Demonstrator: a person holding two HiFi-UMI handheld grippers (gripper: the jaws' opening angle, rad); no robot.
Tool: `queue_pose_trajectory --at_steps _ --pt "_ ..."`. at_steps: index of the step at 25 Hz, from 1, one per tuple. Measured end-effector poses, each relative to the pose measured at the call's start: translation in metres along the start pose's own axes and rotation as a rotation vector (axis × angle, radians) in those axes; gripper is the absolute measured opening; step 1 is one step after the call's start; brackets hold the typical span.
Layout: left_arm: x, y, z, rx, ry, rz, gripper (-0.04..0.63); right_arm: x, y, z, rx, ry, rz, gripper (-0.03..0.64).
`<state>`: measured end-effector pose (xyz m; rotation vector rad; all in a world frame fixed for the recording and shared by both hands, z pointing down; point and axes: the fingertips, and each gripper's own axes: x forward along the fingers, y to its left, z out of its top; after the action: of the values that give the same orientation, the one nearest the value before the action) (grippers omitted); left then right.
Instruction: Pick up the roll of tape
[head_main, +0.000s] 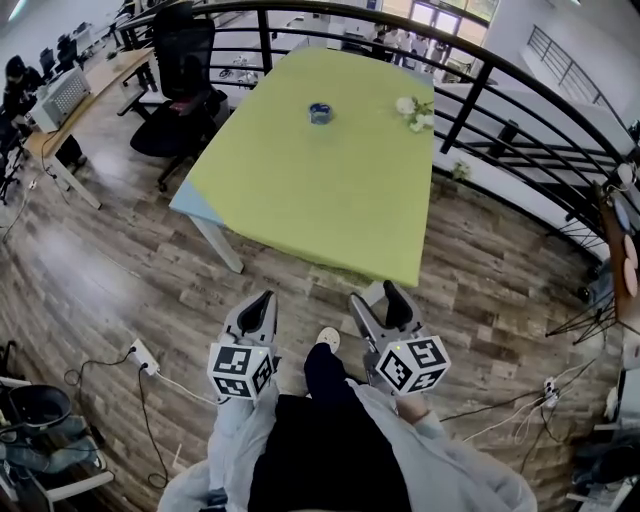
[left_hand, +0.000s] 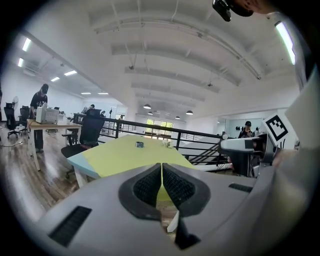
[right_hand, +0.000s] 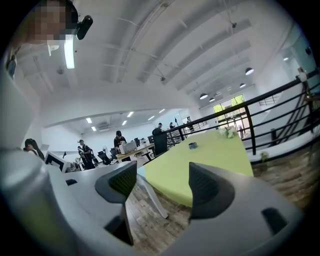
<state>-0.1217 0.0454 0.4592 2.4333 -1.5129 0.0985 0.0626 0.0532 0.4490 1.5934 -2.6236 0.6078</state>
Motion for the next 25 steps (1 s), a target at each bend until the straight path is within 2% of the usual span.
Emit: queue_pose_trajectory --at_steps 15,25 --pt "0.099 0.039 0.039 0.011 -0.015 -0.005 0.021 0.096 -0.043 0.037 -0.001 -0.003 0.023 0.324" --pt "0.144 0.053 0.042 0.016 0.016 -0.015 0.021 0.132 -0.069 0.045 0.025 0.004 0.011 0.324"
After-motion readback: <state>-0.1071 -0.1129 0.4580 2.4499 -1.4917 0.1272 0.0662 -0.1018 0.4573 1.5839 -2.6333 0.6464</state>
